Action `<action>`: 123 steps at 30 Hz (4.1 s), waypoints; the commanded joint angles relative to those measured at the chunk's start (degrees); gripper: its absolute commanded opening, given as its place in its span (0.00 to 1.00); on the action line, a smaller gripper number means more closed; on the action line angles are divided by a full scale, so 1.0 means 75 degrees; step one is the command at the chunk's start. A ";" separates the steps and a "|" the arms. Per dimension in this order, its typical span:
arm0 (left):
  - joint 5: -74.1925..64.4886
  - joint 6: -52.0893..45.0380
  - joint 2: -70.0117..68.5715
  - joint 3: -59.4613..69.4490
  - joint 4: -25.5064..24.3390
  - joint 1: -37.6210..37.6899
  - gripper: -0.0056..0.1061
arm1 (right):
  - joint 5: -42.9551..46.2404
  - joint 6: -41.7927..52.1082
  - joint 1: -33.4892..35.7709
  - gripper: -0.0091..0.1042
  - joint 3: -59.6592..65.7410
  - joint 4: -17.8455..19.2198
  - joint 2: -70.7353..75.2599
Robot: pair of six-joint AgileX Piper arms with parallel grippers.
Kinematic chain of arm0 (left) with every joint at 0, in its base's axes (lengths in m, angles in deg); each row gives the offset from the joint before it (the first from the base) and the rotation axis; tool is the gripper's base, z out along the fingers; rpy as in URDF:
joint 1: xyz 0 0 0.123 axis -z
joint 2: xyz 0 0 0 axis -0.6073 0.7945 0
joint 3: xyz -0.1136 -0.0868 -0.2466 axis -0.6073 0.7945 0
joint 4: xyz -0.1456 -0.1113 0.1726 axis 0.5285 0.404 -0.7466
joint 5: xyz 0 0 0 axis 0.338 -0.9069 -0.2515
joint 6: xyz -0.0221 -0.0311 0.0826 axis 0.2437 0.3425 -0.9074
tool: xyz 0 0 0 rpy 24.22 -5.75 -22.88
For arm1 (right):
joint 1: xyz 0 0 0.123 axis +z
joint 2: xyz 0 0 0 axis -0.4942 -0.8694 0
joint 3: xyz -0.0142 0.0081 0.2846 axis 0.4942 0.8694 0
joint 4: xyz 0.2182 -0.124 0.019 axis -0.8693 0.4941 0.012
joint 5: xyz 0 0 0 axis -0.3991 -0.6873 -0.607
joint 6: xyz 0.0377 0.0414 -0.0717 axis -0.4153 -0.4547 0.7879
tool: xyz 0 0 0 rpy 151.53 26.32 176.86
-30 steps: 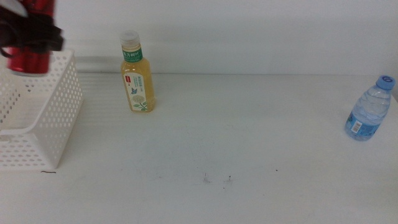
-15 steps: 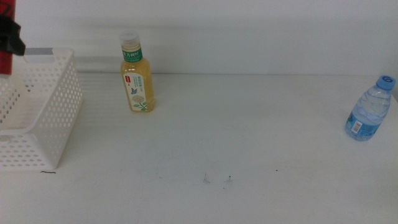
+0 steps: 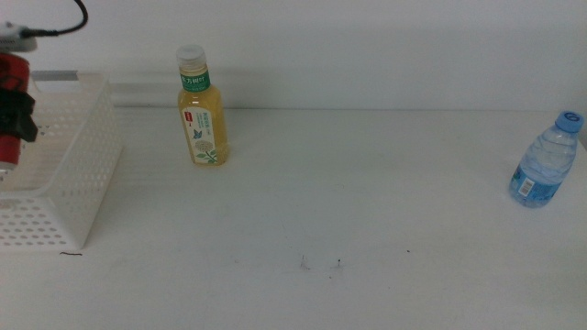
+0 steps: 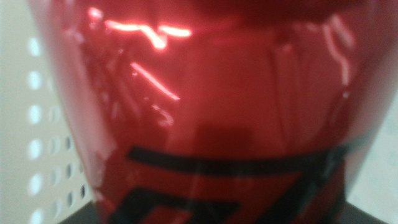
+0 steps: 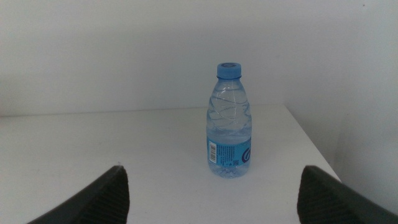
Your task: Use arms to grab the bottles and put them into the dustbin to the left of the table.
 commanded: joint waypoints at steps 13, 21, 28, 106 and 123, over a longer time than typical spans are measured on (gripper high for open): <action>0.0507 -0.0018 0.0909 -0.0100 0.0015 -0.0010 0.37 | 0.0064 0.0052 0.0005 0.90 0.0025 0.0040 0.0029; 0.0434 0.0011 0.0910 -0.0100 -0.0016 0.0103 0.71 | 0.0064 0.0052 0.0005 0.90 0.0025 0.0040 0.0029; 0.0327 0.0277 0.0563 -0.0100 -0.0302 0.0293 0.77 | 0.0064 0.0052 0.0005 0.90 0.0025 0.0040 0.0029; 1.4133 0.2405 -0.5700 1.1175 -0.0250 0.5253 0.77 | 0.0064 0.0052 0.0005 0.90 0.0025 0.0040 0.0029; 1.3998 0.2552 -0.5684 1.1087 -0.0768 0.5239 0.83 | 0.0064 0.0052 0.0005 0.90 0.0025 0.0040 0.0029</action>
